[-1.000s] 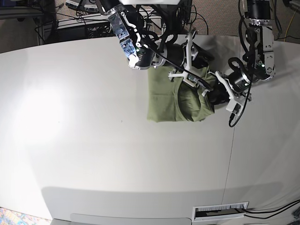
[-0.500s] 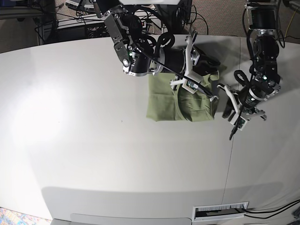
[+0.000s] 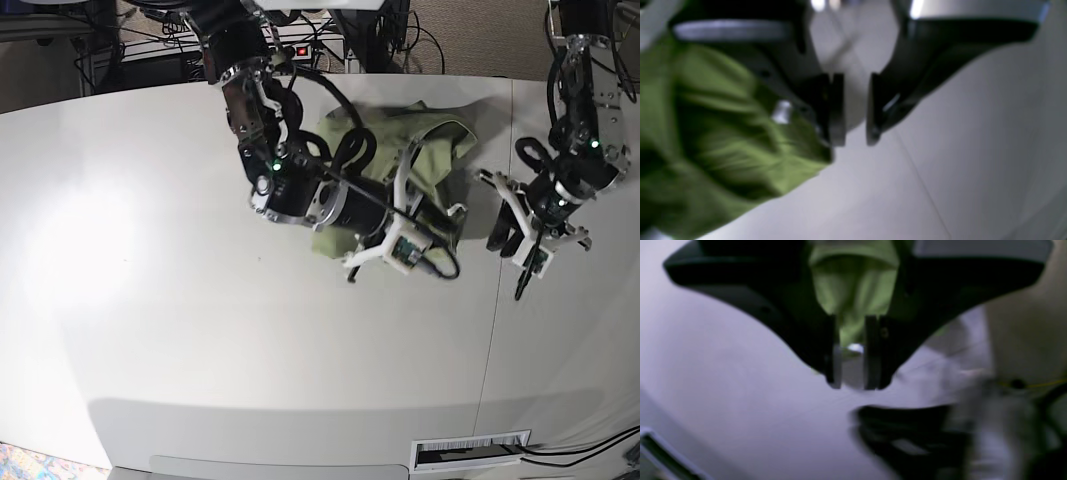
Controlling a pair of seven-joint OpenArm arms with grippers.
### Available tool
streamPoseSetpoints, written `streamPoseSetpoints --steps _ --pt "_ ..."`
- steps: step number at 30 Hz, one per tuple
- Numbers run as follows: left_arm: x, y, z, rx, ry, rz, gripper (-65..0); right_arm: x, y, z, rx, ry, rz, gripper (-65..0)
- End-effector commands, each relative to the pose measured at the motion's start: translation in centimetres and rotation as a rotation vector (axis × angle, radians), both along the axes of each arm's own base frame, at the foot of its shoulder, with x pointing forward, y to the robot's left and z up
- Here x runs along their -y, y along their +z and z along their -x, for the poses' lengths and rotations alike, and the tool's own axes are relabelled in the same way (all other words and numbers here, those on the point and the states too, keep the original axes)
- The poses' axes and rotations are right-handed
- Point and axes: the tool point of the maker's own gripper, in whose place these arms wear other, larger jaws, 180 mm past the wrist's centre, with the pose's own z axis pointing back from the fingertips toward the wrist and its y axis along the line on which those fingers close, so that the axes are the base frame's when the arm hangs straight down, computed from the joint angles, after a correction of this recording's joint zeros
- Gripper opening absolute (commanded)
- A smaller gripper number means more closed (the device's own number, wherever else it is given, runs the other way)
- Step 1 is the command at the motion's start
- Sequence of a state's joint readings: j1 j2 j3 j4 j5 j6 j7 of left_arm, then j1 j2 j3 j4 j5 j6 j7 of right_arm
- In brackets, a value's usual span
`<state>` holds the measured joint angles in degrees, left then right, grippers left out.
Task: Fold the T-shirt properly
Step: 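Press and tuck the folded bundle flat with both grippers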
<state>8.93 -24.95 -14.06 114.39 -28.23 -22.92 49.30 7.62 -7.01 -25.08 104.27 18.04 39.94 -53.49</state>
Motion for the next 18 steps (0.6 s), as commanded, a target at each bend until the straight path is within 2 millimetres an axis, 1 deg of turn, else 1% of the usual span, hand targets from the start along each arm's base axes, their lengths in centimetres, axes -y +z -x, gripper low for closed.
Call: streamPoseSetpoints --steps 1,2,3,5,7,8,11,12,15,18 --pt "0.2 1.3 0.4 0.031 -0.010 0.034 -52.0 0.2 2.3 -1.2 0.055 -0.022 -0.051 -52.2" --pt "0.7 1.4 1.2 0.025 -0.017 0.073 -52.1 0.9 2.4 -1.9 0.059 -0.047 -0.050 -53.8" --pt "1.0 1.4 2.0 0.013 -0.024 0.100 -53.3 1.5 2.4 -2.5 0.061 -0.072 -0.048 -57.2" --pt "1.4 1.0 3.3 -0.012 -0.030 0.122 -57.8 2.9 2.1 -3.5 0.067 -0.124 -0.027 -65.0" --pt "2.1 0.3 4.5 -0.047 -0.040 0.164 -63.8 4.2 1.8 -4.4 0.079 -0.170 0.001 -65.0" --pt "2.7 0.0 5.2 -0.065 -0.054 0.186 -65.0 4.7 1.6 -4.7 0.088 -0.186 0.013 -65.0" --pt "5.1 -0.8 7.5 -0.129 -0.107 0.294 -65.0 5.7 1.1 -5.5 0.130 -0.211 0.052 -65.0" --pt "5.9 -0.9 8.2 -0.145 -0.123 0.338 -65.0 6.0 0.5 -6.0 0.136 -0.219 0.070 -65.0" --pt "8.2 -0.9 10.1 -0.182 -0.164 0.449 -65.0 6.7 -2.0 -7.7 0.115 -0.230 0.140 -65.0" --pt "9.3 -1.3 11.6 -0.225 -0.159 0.513 -65.0 6.9 -3.8 -9.1 0.073 -0.228 0.179 -65.0"
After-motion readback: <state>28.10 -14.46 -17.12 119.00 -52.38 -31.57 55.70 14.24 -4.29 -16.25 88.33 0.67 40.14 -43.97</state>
